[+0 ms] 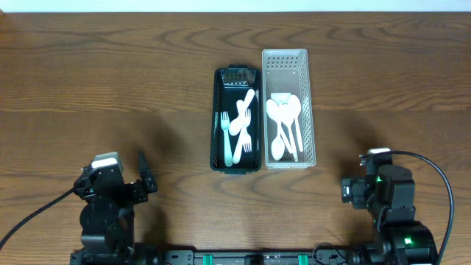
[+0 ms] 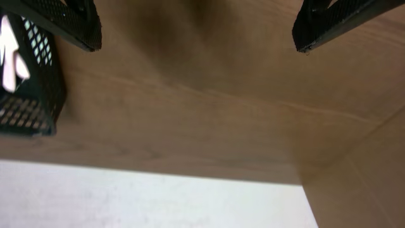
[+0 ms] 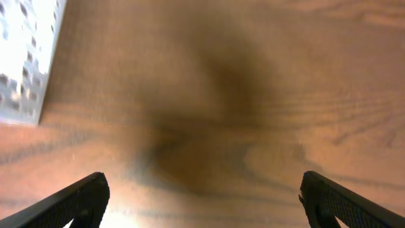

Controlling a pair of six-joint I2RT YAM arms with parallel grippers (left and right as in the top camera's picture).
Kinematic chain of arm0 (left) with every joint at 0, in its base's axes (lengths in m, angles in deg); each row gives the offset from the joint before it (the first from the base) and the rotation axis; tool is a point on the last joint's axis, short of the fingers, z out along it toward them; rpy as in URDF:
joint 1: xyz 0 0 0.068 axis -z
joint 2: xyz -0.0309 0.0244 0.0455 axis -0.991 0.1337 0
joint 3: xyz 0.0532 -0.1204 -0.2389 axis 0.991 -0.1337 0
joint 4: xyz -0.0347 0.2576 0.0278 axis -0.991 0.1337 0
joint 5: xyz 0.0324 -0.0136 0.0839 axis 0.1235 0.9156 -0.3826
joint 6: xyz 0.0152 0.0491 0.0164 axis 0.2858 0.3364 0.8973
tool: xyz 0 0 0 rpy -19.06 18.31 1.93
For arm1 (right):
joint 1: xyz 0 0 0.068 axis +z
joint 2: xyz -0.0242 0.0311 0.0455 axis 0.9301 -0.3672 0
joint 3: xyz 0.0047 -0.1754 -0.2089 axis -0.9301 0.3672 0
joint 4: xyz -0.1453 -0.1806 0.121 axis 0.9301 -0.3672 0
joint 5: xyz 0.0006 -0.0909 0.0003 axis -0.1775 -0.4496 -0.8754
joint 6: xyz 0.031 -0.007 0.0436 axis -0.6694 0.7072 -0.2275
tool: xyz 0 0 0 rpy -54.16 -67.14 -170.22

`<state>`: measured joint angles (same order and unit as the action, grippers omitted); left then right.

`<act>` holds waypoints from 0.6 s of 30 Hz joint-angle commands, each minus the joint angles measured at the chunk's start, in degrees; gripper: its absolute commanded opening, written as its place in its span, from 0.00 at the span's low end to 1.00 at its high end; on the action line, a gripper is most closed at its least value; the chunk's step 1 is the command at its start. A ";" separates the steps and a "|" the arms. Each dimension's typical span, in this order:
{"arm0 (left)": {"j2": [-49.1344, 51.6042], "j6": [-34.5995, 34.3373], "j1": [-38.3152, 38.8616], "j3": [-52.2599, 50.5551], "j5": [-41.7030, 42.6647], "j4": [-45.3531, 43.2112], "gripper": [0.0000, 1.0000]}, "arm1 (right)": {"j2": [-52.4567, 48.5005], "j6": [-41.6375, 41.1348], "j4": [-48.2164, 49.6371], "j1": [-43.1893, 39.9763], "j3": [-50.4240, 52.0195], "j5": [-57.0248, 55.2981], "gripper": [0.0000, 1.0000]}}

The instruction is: Pack container

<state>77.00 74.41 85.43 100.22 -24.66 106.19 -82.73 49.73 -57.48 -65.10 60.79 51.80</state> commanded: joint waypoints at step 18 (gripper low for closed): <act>-0.42 0.50 0.20 0.04 -0.07 21.31 0.98 | 26.51 -0.35 -9.20 1.57 0.20 -0.26 0.99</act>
<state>76.98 74.56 85.43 100.13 -24.68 126.56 -59.43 49.73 -66.18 -64.42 60.81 51.40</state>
